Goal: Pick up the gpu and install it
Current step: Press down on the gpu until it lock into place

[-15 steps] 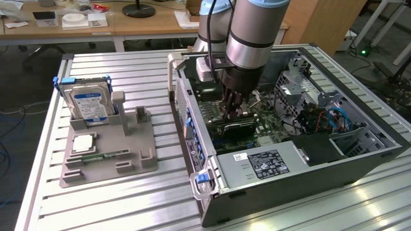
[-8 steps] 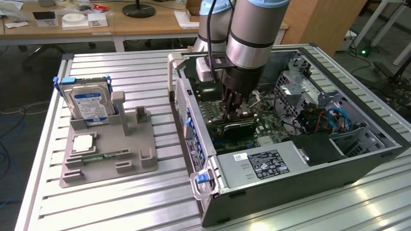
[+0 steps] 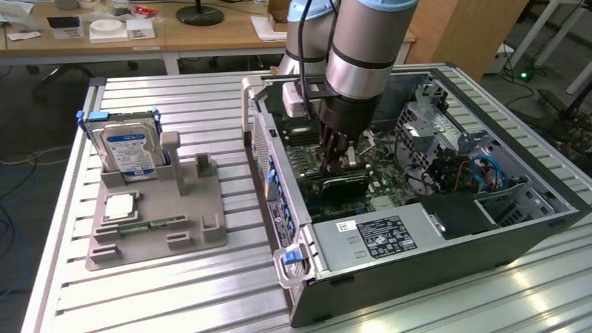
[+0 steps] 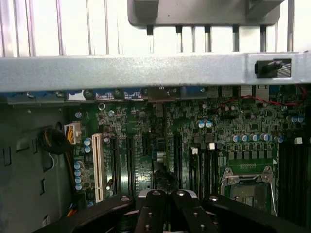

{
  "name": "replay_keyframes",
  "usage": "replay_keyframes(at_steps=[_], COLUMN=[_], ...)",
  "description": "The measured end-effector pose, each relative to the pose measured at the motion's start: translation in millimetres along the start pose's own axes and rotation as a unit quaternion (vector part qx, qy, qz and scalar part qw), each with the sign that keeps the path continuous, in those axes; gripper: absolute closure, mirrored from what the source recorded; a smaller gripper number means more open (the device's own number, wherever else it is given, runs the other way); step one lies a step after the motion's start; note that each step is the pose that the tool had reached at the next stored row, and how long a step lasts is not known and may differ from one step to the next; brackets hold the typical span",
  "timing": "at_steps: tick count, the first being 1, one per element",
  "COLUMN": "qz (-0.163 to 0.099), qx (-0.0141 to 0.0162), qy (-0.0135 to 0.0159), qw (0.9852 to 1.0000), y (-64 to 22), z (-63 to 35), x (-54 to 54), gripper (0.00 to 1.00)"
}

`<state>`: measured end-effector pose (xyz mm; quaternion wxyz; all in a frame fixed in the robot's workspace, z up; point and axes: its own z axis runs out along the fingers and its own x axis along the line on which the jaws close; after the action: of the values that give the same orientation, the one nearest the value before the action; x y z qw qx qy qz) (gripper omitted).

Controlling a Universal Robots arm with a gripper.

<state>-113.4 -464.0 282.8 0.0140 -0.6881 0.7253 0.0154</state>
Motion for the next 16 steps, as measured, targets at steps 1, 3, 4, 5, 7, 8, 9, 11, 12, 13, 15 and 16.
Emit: replay_keyframes(at_steps=[1,3,4,5,7,8,9,11,12,13,15,16], qz=[0.0,0.0,0.0,0.0,0.0,0.0,0.0,0.0,-0.001,-0.001,-0.002,-0.005], qx=[-0.0025,-0.0036,-0.0036,-0.0036,-0.0035,-0.0035,-0.0036,-0.0036,-0.0037,-0.0037,-0.0037,-0.0038], qy=[0.0002,0.0003,0.0003,0.0002,0.0,0.0,0.0001,0.0003,0.0003,0.0003,0.0002,0.0002], qw=[1.0,1.0,1.0,1.0,1.0,1.0,1.0,1.0,1.0,1.0,1.0,1.0], y=[0.0,0.1,0.1,0.1,3.8,4.7,5.5,5.9,6.0,6.8,9.2,10.2], z=[0.0,-0.1,-0.1,0.0,1.3,1.6,1.6,2.0,2.3,2.7,3.3,3.5], x=[0.0,0.0,0.0,0.0,0.3,0.3,0.3,0.4,0.5,0.5,0.6,0.6], gripper=[0.89,0.89,0.89,0.89,0.89,0.89,0.89,0.89,0.89,0.89,0.89,0.89])
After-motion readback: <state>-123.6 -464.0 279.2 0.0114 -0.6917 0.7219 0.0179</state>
